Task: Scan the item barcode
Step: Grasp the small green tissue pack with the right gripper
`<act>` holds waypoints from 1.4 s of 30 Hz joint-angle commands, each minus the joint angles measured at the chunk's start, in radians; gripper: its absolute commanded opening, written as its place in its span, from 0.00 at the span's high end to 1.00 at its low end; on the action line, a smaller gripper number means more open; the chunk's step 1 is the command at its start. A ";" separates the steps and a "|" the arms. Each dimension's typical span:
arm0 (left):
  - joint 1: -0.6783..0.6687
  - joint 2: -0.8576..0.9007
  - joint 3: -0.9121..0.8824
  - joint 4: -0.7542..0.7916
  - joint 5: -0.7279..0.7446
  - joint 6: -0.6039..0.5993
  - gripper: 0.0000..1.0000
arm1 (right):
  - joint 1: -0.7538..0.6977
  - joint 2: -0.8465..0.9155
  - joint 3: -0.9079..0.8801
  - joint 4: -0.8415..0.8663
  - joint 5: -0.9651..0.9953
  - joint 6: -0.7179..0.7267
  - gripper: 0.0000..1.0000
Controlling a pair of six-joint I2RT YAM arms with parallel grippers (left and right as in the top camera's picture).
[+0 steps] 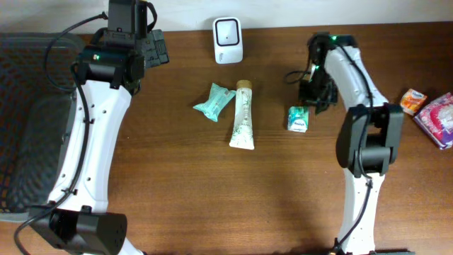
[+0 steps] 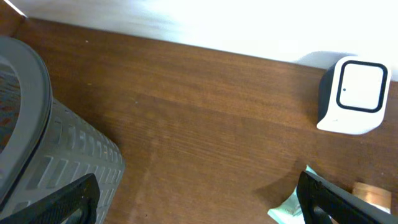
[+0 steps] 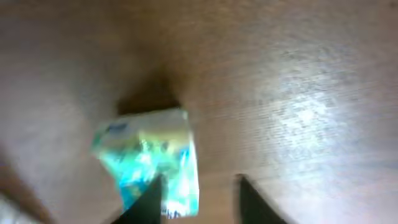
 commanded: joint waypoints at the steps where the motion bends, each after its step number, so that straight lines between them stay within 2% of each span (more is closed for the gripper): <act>1: 0.004 0.000 0.004 0.001 -0.006 0.012 0.01 | 0.018 -0.018 0.081 -0.032 -0.040 -0.093 0.53; 5: 0.004 0.000 0.004 0.001 -0.006 0.012 0.01 | -0.016 -0.017 0.053 -0.044 -0.067 -0.117 0.40; 6: 0.004 0.000 0.004 0.001 -0.006 0.012 0.01 | -0.043 -0.017 0.022 -0.043 -0.174 -0.212 0.40; 8: 0.004 0.000 0.004 0.001 -0.006 0.012 0.01 | -0.075 -0.017 -0.042 -0.032 -0.291 -0.286 0.40; 12: 0.004 0.000 0.004 0.001 -0.006 0.012 0.01 | -0.098 -0.017 -0.130 0.021 -0.340 -0.315 0.41; 14: 0.004 0.000 0.005 0.001 -0.006 0.012 0.01 | -0.104 -0.017 -0.169 0.058 -0.411 -0.319 0.48; 17: 0.004 0.000 0.004 0.001 -0.006 0.012 0.01 | -0.109 -0.017 -0.268 0.154 -0.411 -0.318 0.49; 19: 0.004 0.000 0.004 0.001 -0.006 0.012 0.01 | -0.117 -0.017 -0.306 0.182 -0.412 -0.318 0.61; 23: 0.004 0.000 0.004 0.001 -0.006 0.012 0.01 | -0.135 -0.018 -0.273 0.159 -0.468 -0.317 0.61; 26: 0.004 0.000 0.004 0.001 -0.006 0.012 0.01 | -0.186 -0.018 -0.148 0.018 -0.535 -0.318 0.41; 27: 0.004 0.000 0.004 0.001 -0.006 0.012 0.01 | -0.198 -0.018 -0.129 -0.005 -0.534 -0.321 0.40; 28: 0.004 0.000 0.004 0.001 -0.006 0.012 0.01 | -0.204 -0.018 -0.129 -0.008 -0.534 -0.341 0.40; 32: 0.004 0.000 0.005 0.001 -0.006 0.012 0.01 | -0.204 -0.016 -0.208 0.048 -0.535 -0.369 0.58; 39: 0.004 0.000 0.004 0.001 -0.006 0.012 0.01 | -0.202 -0.016 -0.307 0.142 -0.578 -0.366 0.58; 42: 0.004 0.000 0.004 0.001 -0.006 0.012 0.01 | -0.202 -0.016 -0.321 0.156 -0.694 -0.366 0.58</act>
